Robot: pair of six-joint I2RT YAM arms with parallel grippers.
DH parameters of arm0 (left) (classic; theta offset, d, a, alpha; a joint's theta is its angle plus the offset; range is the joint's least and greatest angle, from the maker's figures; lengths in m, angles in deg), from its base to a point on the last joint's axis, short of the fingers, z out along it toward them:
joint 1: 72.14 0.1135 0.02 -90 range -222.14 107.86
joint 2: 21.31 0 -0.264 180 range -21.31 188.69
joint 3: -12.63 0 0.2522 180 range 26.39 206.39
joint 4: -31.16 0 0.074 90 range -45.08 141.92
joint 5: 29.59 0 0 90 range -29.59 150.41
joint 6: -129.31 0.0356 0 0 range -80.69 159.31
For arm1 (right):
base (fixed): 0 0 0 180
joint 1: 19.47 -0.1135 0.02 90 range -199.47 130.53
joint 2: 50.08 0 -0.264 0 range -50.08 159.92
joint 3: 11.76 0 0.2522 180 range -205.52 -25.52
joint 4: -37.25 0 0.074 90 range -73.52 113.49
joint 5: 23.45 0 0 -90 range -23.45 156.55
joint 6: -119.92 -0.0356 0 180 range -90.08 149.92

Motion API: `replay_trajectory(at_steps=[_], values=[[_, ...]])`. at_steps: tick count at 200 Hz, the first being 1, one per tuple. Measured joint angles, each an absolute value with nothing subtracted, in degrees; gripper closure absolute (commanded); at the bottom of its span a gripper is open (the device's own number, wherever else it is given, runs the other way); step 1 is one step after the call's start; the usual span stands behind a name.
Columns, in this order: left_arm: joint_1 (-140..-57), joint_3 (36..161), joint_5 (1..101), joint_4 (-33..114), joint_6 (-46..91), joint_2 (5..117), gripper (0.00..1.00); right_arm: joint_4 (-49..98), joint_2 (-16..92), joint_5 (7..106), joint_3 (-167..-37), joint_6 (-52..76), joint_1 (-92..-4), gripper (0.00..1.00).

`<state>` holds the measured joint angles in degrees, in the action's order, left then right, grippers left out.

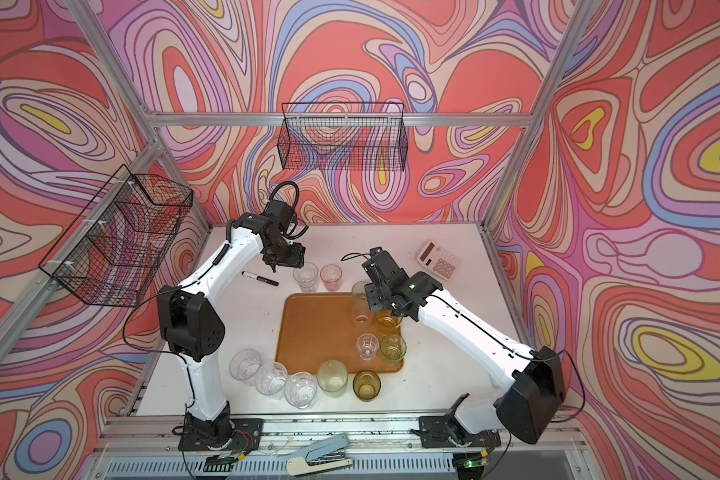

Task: Place the glasses into the tray
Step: 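Raise the right gripper while the left gripper reaches toward the clear glass, then lower the left gripper around the clear glass rim and close it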

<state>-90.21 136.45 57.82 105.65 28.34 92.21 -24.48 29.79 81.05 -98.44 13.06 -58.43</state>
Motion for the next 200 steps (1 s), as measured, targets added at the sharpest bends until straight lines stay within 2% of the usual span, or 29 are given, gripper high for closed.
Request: replay_trajectory(at_steps=[62, 200], values=[[-88.07, 136.45, 55.96, 105.85, 27.21, 95.59, 0.39, -24.44, 29.73, 80.66, -98.27, 13.08, -58.05, 0.42], [-86.97, 139.29, 55.02, 106.22, 25.31, 100.86, 0.58, -23.63, 29.73, 80.22, -98.05, 13.14, -57.68, 0.42]])
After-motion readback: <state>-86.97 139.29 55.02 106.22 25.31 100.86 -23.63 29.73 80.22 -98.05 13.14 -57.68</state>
